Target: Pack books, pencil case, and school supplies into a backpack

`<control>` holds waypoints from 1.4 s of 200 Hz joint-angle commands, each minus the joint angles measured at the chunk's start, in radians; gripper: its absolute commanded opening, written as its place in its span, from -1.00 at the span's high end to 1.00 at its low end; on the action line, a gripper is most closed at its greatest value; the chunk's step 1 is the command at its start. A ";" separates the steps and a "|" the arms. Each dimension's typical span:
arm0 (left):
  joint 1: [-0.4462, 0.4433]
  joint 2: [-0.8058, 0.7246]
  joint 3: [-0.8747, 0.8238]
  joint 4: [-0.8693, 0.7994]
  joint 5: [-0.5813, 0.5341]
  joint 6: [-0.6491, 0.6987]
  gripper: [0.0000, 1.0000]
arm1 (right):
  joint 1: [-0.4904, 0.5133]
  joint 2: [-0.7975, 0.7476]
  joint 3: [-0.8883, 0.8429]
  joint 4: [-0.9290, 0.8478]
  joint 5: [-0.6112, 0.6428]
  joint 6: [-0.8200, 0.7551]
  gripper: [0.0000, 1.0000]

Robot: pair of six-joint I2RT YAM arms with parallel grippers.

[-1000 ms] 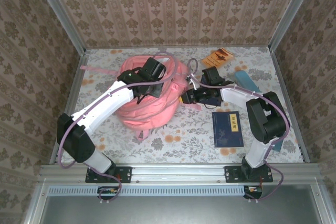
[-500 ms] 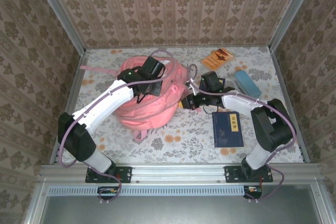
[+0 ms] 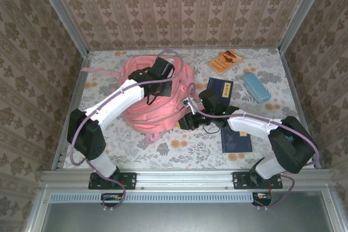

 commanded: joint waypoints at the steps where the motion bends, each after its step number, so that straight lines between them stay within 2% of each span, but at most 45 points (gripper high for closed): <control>1: 0.012 -0.046 0.020 0.078 0.028 0.038 1.00 | -0.052 -0.069 -0.003 -0.033 0.152 0.089 0.35; 28: 0.015 -0.091 -0.013 0.091 0.057 0.084 1.00 | -0.127 -0.115 0.015 -0.087 0.253 0.244 -0.07; 63: 0.017 -0.142 -0.057 0.134 0.082 0.128 1.00 | -0.176 -0.061 0.076 -0.106 0.204 0.445 -0.16; 86: 0.019 -0.157 -0.071 0.149 0.101 0.143 1.00 | -0.176 0.004 0.130 -0.140 0.202 0.581 -0.13; 119: 0.021 -0.163 -0.084 0.162 0.117 0.145 1.00 | -0.164 0.113 0.175 -0.028 0.101 0.730 -0.04; 195: 0.022 -0.155 -0.091 0.169 0.133 0.142 1.00 | -0.119 0.212 0.230 0.045 0.055 0.788 0.01; 245: 0.038 -0.171 -0.089 0.142 0.131 0.104 1.00 | -0.092 0.255 0.252 0.118 0.008 0.809 0.36; 259: 0.046 -0.191 -0.098 0.126 0.125 0.080 0.76 | -0.084 0.261 0.261 0.141 -0.001 0.812 0.46; 280: 0.058 -0.236 -0.124 0.091 0.101 0.034 0.23 | -0.071 0.269 0.277 0.171 -0.011 0.812 0.52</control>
